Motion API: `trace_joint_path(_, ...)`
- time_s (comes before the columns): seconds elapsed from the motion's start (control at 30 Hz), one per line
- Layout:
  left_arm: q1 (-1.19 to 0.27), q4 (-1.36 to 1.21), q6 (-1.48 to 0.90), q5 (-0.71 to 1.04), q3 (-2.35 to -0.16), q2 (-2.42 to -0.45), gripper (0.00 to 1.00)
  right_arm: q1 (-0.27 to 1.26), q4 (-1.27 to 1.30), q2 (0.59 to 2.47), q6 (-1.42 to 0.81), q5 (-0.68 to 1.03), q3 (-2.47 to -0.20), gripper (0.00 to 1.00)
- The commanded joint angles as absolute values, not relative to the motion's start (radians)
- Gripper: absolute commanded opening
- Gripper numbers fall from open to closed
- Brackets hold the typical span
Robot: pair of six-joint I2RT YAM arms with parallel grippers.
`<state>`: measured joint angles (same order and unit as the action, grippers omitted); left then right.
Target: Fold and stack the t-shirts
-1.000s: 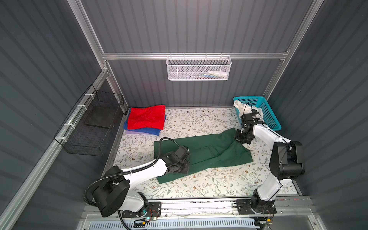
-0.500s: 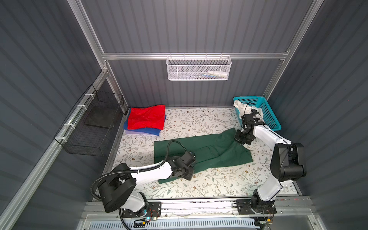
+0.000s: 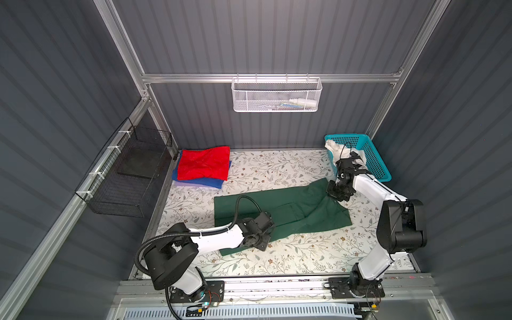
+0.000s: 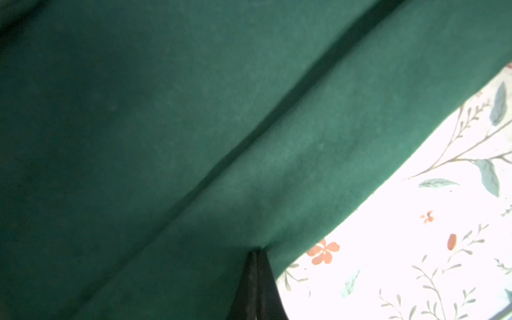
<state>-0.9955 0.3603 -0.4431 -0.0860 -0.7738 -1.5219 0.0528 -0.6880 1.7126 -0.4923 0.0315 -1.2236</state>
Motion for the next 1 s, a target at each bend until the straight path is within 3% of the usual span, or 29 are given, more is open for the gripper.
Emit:
trace_joint_path(0.0, -0.999, 0.416, -0.422, -0.097, -0.846, -1.507, 0.0, 0.047, -0.693, 1.672, -0.487, 0.029, -1.199, 0.54)
trace_joint_path(0.17, -0.996, 0.503, -0.353, -0.089, -0.948, -1.483, 0.0, 0.049, -0.676, 1.589, -0.489, 0.024, -1.144, 0.89)
trace_joint_path(0.27, -0.971, 0.521, -0.335, -0.064, -0.976, -1.485, 0.0, 0.054, -0.639, 1.51, -0.482, 0.047, -1.073, 0.98)
trace_joint_path(0.4, -0.936, 0.512, -0.314, -0.008, -0.974, -1.491, 0.0, 0.061, -0.595, 1.411, -0.478, 0.085, -0.962, 0.99)
trace_joint_path(0.43, -0.937, 0.504, -0.314, 0.009, -0.976, -1.495, 0.06, 0.061, -0.588, 1.387, -0.479, 0.093, -0.935, 0.99)
trace_joint_path(0.47, -0.943, 0.484, -0.316, 0.042, -0.972, -1.496, 0.22, 0.061, -0.579, 1.365, -0.484, 0.102, -0.913, 0.99)
trace_joint_path(0.5, -0.952, 0.452, -0.315, 0.081, -0.962, -1.494, 0.24, 0.061, -0.572, 1.349, -0.49, 0.12, -0.893, 0.99)
trace_joint_path(0.7, -0.999, 0.38, -0.316, 0.12, -0.906, -1.53, 0.24, 0.062, -0.506, 1.242, -0.558, 0.285, -0.789, 0.99)
trace_joint_path(0.97, -1.037, 0.377, -0.333, -0.034, -0.834, -1.573, 0.26, 0.061, -0.51, 1.173, -0.561, 0.286, -0.721, 0.99)
